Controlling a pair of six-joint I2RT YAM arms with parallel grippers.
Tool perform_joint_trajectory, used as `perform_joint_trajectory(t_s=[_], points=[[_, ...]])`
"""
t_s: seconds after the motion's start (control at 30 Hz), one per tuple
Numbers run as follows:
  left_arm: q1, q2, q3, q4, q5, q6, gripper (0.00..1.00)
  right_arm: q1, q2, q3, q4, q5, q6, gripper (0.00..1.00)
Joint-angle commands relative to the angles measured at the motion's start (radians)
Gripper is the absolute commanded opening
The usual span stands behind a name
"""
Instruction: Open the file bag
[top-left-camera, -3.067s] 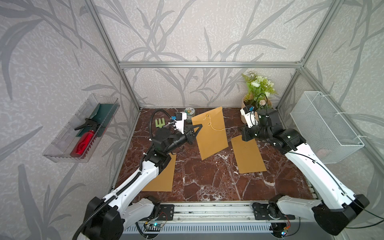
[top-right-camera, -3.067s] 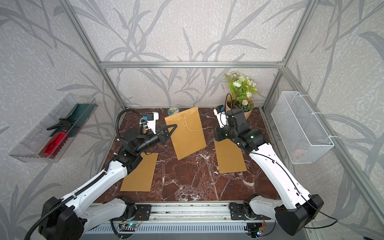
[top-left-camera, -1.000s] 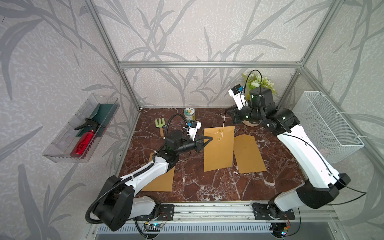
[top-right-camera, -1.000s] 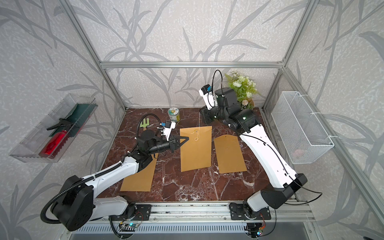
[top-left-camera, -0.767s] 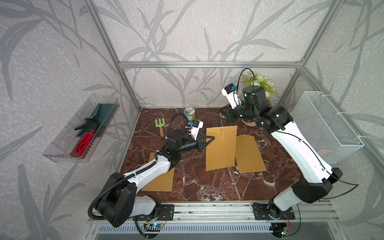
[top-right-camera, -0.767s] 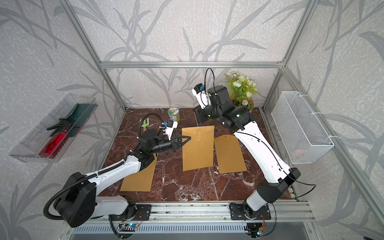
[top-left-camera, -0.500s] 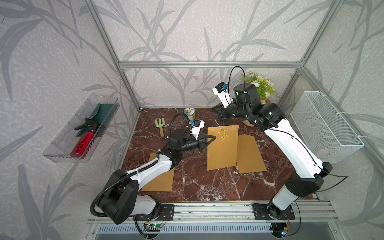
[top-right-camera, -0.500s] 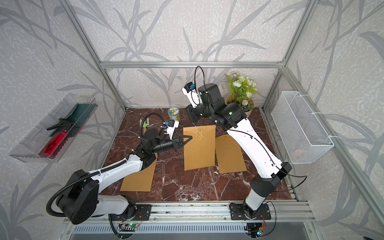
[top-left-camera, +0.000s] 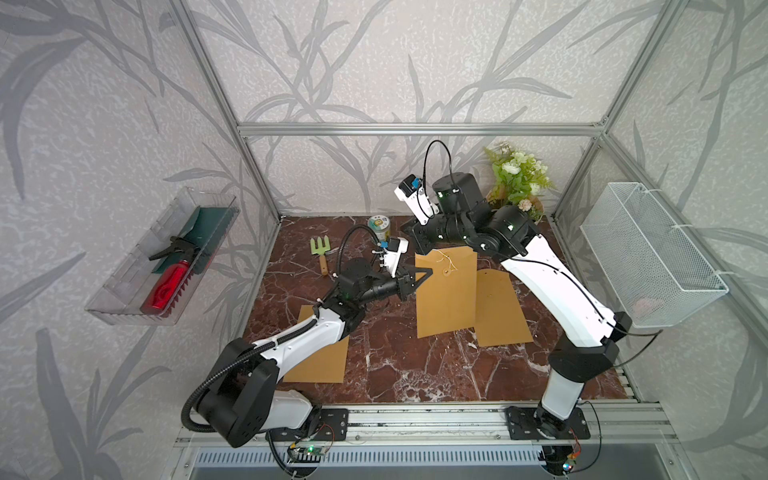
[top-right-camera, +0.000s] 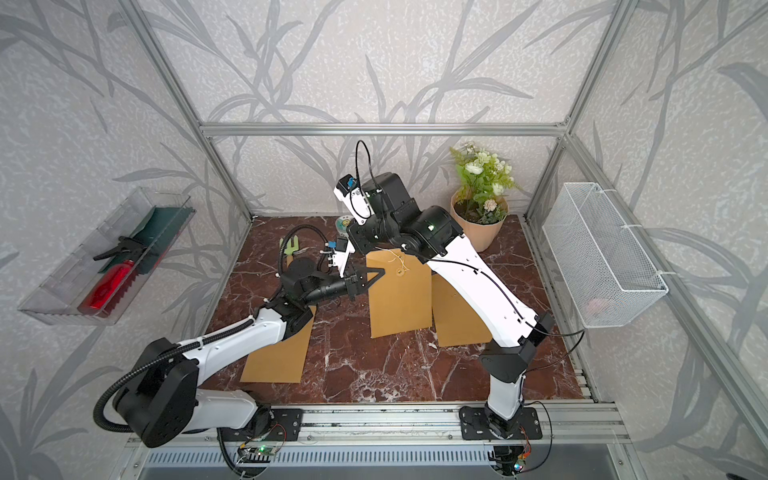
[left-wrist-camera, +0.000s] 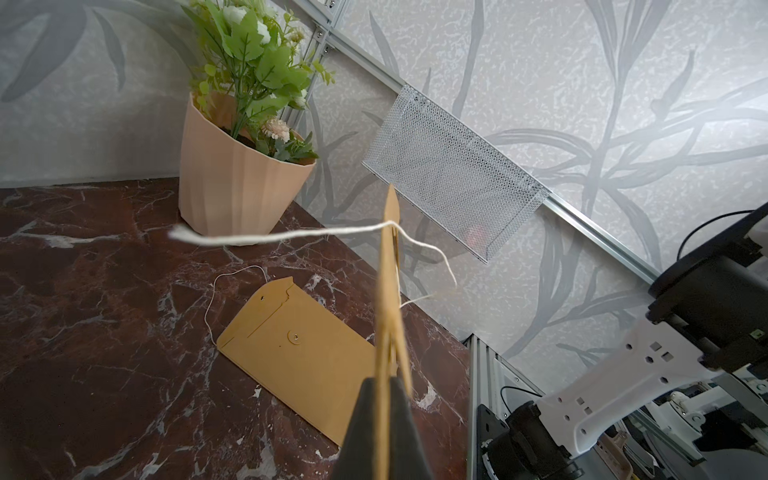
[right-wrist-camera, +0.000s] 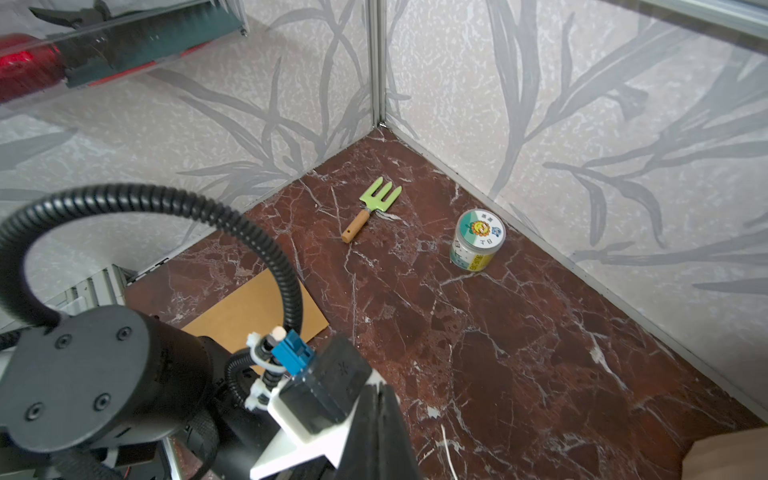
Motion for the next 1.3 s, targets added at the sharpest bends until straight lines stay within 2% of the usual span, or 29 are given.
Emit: perform_joint_trajectory(t_s=[0.0,0.13,0.23,0.33,0.5,1.27], points=[[-0.003,-0.025,0.039,-0.024,-0.042,0.033,0.00,0.000,-0.136,-0.115,0.028,0.083,-0.023,0.16],[0.000,-0.014,0.048,-0.026,-0.050,0.025,0.00,0.000,-0.240,-0.254,0.025,0.125,-0.039,0.31],[0.000,-0.017,0.050,-0.025,-0.053,0.022,0.00,-0.002,-0.313,-0.362,0.025,0.186,-0.046,0.34],[0.000,-0.023,0.054,-0.027,-0.053,0.016,0.00,-0.006,-0.359,-0.454,0.040,0.209,-0.044,0.34],[0.000,-0.041,0.051,-0.033,-0.054,0.015,0.00,-0.012,-0.369,-0.515,0.049,0.234,-0.041,0.32],[0.000,-0.080,0.046,-0.046,-0.051,0.019,0.00,-0.047,-0.326,-0.558,0.082,0.195,-0.023,0.31]])
